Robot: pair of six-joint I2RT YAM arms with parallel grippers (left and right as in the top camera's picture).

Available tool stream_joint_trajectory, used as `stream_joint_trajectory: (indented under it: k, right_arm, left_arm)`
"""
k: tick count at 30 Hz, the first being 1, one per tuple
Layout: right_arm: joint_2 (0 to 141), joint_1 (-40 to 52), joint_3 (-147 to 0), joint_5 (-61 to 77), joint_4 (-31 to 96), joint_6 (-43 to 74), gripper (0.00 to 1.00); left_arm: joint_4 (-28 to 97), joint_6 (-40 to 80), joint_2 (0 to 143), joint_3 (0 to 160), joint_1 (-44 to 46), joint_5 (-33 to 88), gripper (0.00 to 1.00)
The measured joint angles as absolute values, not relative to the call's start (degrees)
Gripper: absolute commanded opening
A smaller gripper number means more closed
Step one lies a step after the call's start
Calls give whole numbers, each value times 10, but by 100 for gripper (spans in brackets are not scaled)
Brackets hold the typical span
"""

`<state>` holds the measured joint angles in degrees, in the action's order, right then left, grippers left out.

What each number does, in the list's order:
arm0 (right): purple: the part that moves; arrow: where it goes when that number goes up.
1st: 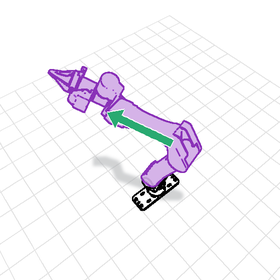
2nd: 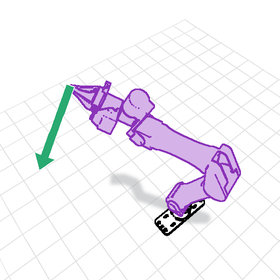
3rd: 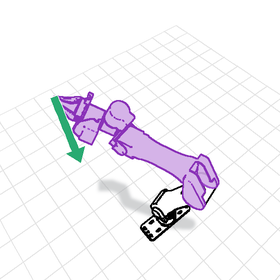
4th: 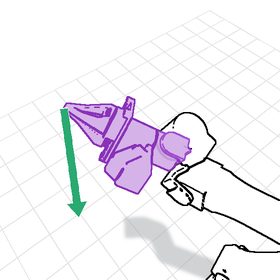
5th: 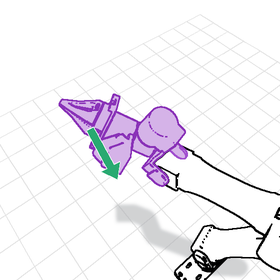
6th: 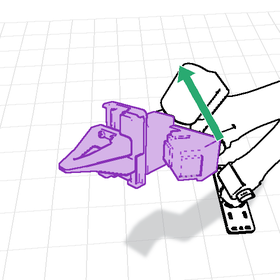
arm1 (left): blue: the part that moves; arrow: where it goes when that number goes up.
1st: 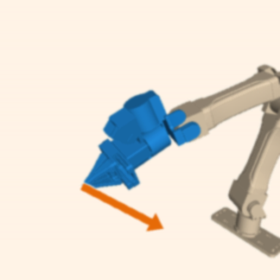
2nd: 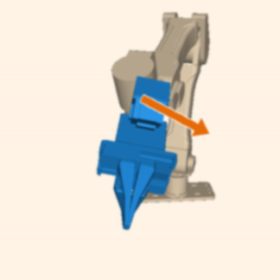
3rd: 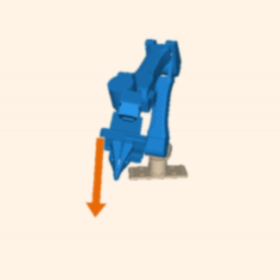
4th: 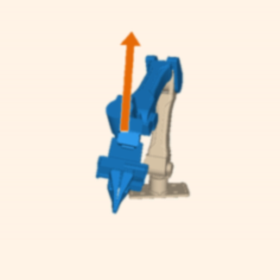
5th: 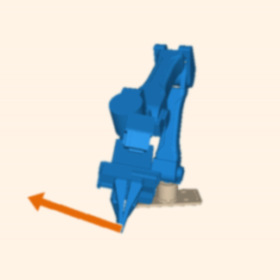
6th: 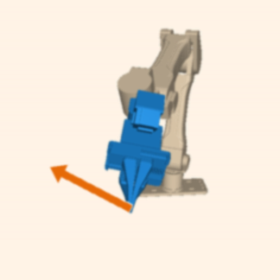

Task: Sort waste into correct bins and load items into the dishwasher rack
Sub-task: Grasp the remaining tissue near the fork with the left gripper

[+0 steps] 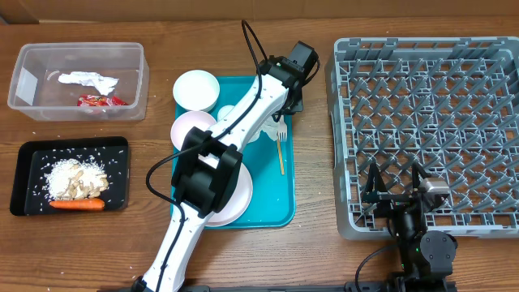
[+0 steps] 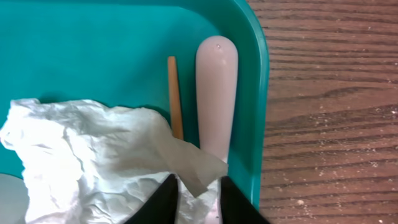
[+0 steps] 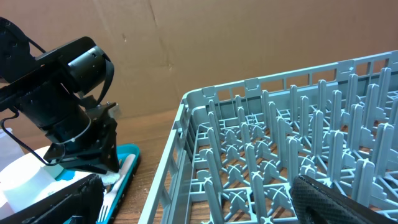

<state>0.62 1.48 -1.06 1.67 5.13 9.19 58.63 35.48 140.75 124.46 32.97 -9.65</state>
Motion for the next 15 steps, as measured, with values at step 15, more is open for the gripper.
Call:
stream_joint_trajectory:
  k: [15]
  right_arm:
    - [6,15,-11,17,51,92,100]
  left_arm:
    - [588,342,1408,1245,310,-96,4]
